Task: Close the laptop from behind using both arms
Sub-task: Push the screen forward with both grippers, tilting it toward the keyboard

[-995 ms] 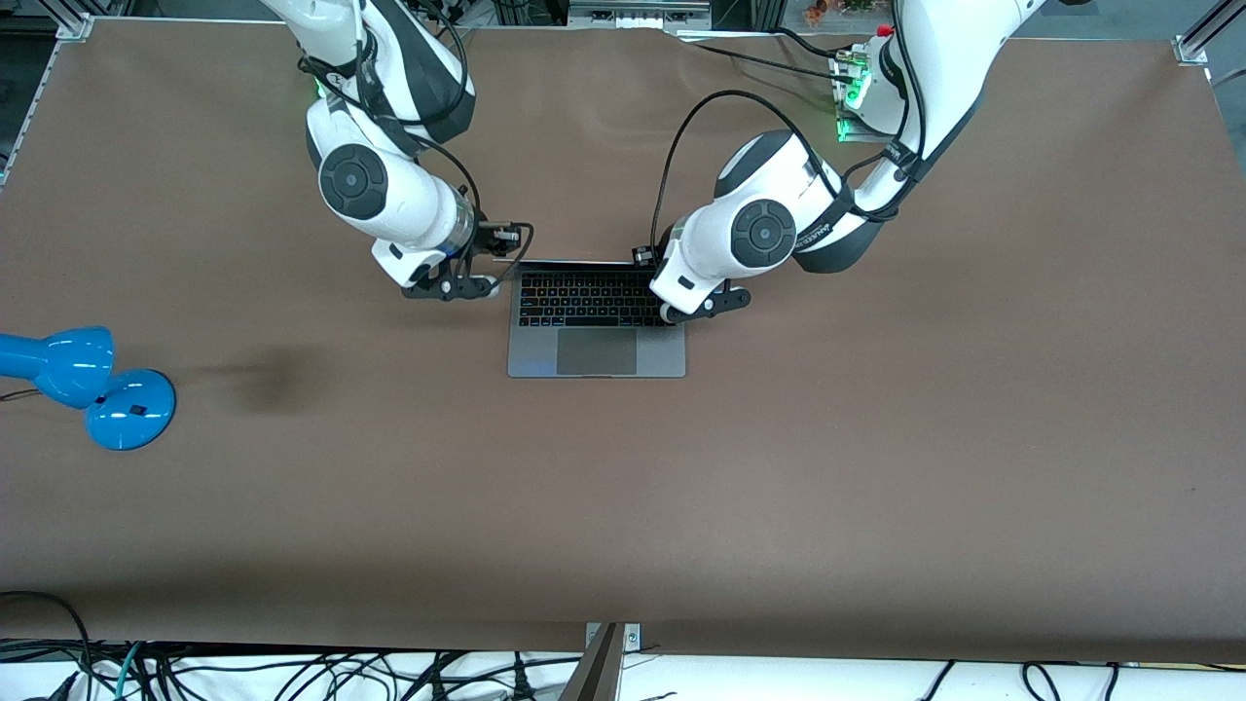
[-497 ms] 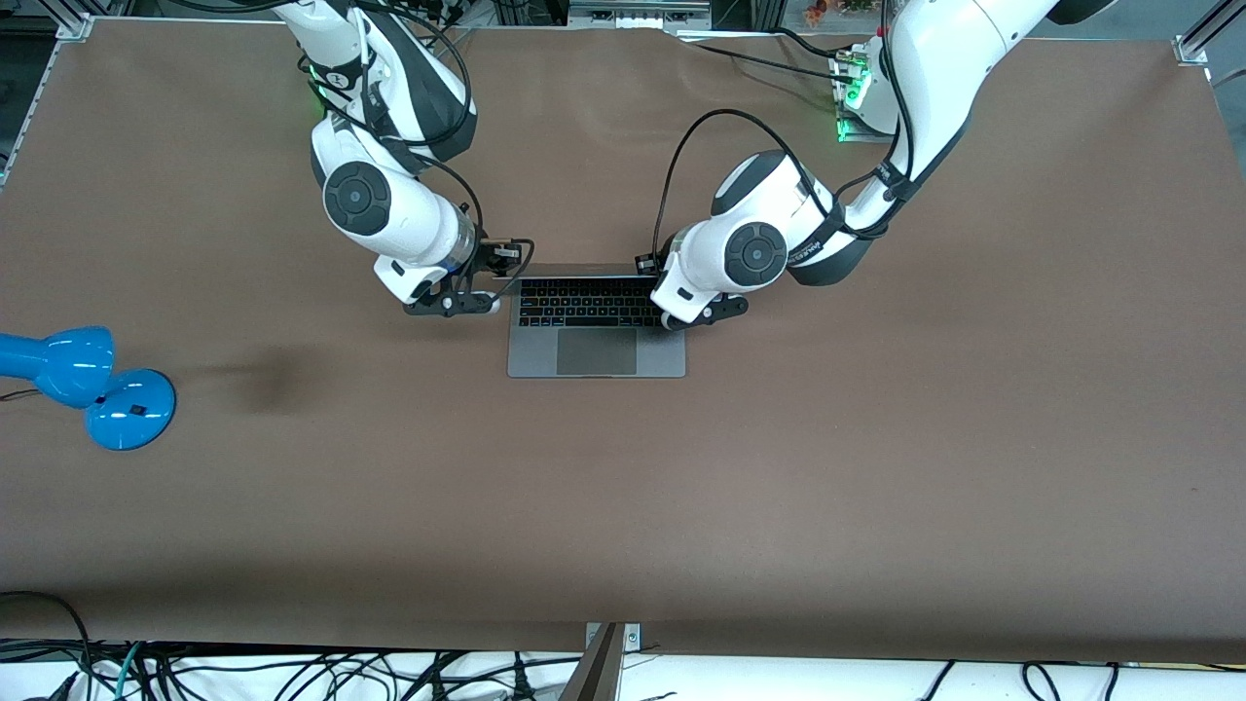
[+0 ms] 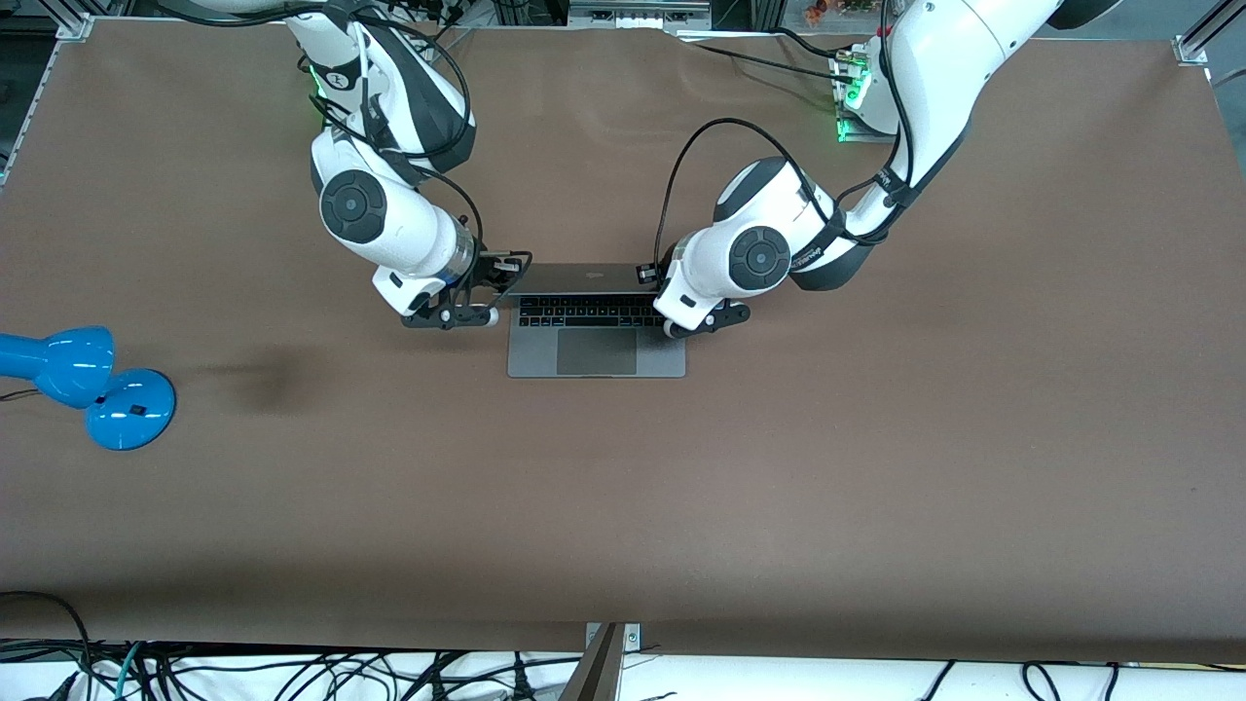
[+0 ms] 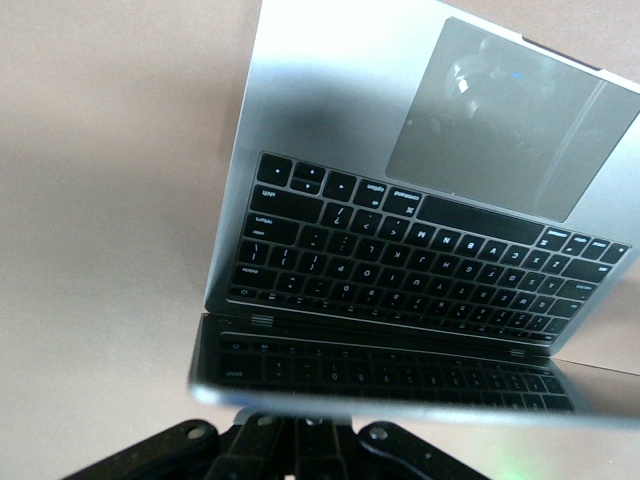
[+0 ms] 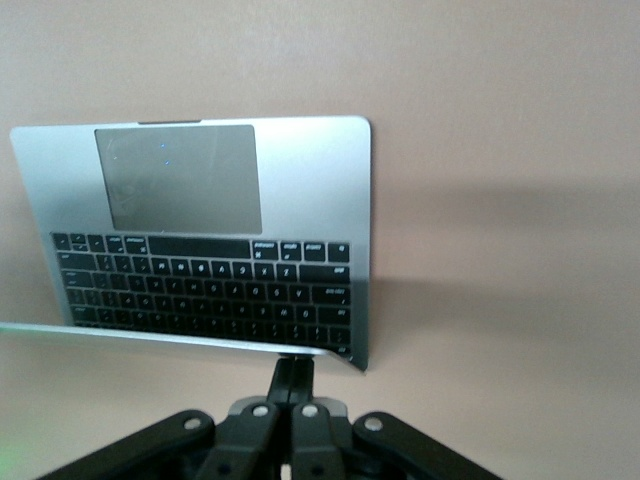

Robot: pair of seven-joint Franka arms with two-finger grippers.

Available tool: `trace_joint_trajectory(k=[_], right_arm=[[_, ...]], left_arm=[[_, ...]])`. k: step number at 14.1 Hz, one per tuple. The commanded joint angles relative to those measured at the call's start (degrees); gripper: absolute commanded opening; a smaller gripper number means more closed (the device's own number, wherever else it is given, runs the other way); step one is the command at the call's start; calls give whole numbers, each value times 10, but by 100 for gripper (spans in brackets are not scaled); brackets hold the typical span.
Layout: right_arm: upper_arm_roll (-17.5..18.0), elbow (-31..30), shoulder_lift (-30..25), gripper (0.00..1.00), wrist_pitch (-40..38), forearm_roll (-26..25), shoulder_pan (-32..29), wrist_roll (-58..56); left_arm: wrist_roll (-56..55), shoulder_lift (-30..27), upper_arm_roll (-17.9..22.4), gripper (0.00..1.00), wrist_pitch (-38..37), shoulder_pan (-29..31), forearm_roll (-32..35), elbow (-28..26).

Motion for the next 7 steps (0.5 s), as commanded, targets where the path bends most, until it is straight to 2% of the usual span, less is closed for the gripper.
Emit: trace_joint_trajectory(k=[1, 4, 7], right_arm=[[3, 23, 30, 0, 11, -23, 0, -6], [2, 38, 52, 0, 25, -24, 2, -4], [-8, 53, 67, 0, 25, -39, 10, -5]], left_arm=[[1, 7, 1, 0, 13, -4, 19, 4], [2, 13, 1, 0, 20, -4, 19, 5], [-1, 36, 2, 0, 30, -5, 41, 34]])
